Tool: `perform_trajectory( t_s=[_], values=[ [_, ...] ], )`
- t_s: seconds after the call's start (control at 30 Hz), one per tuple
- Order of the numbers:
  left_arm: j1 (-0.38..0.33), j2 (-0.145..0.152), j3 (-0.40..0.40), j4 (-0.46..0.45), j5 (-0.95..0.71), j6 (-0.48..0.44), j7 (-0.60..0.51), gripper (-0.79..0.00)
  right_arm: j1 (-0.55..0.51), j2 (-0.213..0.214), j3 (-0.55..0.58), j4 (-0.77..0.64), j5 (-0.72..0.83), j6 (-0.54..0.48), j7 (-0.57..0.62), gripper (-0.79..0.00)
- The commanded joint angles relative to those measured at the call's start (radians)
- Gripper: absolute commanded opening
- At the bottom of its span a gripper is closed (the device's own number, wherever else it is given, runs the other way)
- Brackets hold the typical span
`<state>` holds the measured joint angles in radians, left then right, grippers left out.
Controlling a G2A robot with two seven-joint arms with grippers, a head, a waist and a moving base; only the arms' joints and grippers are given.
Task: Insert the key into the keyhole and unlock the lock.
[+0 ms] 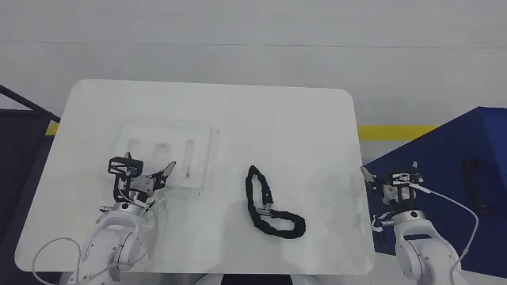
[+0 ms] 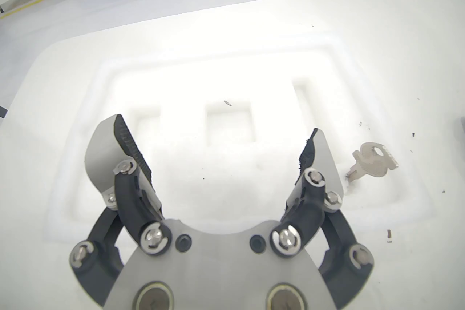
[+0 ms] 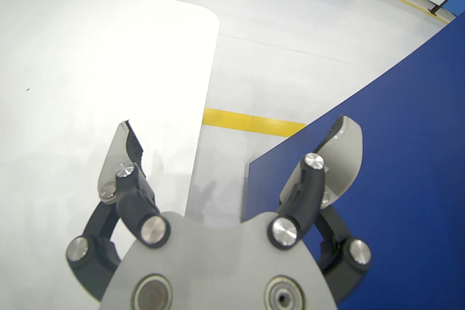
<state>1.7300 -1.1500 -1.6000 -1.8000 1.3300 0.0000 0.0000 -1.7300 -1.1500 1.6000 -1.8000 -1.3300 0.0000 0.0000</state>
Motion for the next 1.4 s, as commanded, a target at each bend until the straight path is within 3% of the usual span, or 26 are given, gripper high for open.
perform_trajectory(
  t_s=[0.0,0.1,0.23,0.43,0.53,0.63,0.77,0.93,1.27,1.37],
  values=[
    [0.000,0.000,0.000,0.000,0.000,0.000,0.000,0.000,0.000,0.000,0.000,0.000,0.000,0.000,0.000,-0.001],
    [-0.004,-0.001,0.003,0.006,-0.011,0.002,-0.018,0.000,0.000,0.000,0.000,0.000,0.000,0.000,0.000,0.000],
    [-0.022,-0.004,-0.004,-0.041,-0.136,-0.031,-0.166,0.000,0.000,0.000,0.000,0.000,0.000,0.000,0.000,0.000],
    [0.034,-0.001,-0.075,-0.304,-0.263,-0.027,-0.422,0.000,0.000,0.000,0.000,0.000,0.000,0.000,0.000,0.000],
    [0.030,0.001,-0.096,-0.424,-0.337,0.025,-0.630,0.000,0.000,0.000,0.000,0.000,0.000,0.000,0.000,0.000],
    [-0.065,0.008,-0.089,-0.474,-0.367,0.100,-0.916,0.000,0.000,0.000,0.000,0.000,0.000,0.000,0.000,0.000],
    [-0.271,0.017,-0.025,-0.412,-0.358,0.173,-1.254,0.000,0.000,0.000,0.000,0.000,0.000,0.000,0.000,0.000],
    [-0.485,0.018,0.063,-0.258,-0.414,0.200,-1.469,0.000,0.000,0.000,0.000,0.000,0.000,0.000,0.000,0.000],
    [-0.485,0.018,0.063,-0.258,-0.414,0.200,-1.469,0.000,0.000,0.000,0.000,0.000,0.000,0.000,0.000,0.000],
    [-0.497,0.021,0.074,-0.188,-0.464,0.216,-1.536,0.000,0.000,0.000,0.000,0.000,0.000,0.000,0.000,0.000]
  ],
)
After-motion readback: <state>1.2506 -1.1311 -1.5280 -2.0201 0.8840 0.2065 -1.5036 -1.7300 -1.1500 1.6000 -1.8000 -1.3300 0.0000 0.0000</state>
